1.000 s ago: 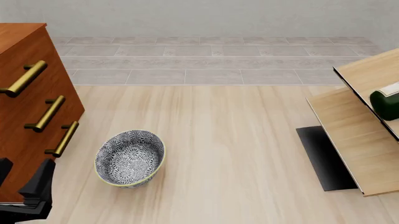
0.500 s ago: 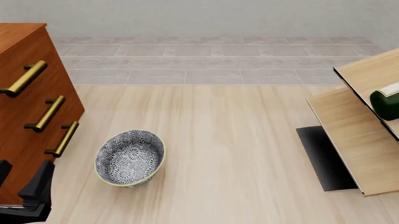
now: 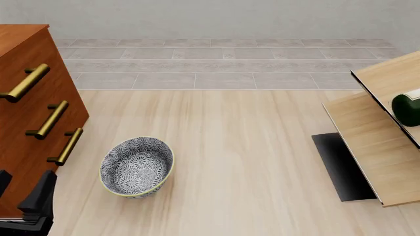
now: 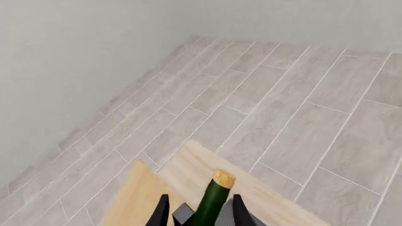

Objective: Put the wine bottle on the wine rack.

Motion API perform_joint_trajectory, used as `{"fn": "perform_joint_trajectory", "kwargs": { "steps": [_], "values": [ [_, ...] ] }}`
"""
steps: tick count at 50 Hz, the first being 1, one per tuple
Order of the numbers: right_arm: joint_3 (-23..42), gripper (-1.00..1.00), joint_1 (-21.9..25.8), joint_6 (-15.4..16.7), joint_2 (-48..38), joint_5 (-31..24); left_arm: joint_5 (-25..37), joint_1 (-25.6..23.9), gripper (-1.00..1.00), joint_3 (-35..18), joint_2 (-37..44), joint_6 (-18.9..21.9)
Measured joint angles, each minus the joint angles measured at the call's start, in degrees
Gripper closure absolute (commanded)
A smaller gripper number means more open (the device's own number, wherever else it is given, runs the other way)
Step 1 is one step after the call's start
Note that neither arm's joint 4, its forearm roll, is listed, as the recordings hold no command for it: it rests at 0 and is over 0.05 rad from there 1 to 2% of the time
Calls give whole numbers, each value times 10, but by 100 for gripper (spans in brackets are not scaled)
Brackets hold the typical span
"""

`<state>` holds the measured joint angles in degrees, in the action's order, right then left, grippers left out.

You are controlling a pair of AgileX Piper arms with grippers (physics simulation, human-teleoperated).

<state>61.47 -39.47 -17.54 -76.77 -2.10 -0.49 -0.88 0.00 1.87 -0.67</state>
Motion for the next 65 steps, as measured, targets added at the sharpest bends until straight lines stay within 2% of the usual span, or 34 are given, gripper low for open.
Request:
{"fn": "perform_joint_trajectory", "kwargs": {
  "steps": [26,44,65],
  "values": [
    [13,-100,-8,3,9,-18,-46,-3,-100,0,43,0],
    [22,-100,-15,6,30,-33,-51,-5,-100,0,47,-2],
    [40,-100,-3,20,82,-72,-44,-5,-100,0,39,-1]
  ]
}}
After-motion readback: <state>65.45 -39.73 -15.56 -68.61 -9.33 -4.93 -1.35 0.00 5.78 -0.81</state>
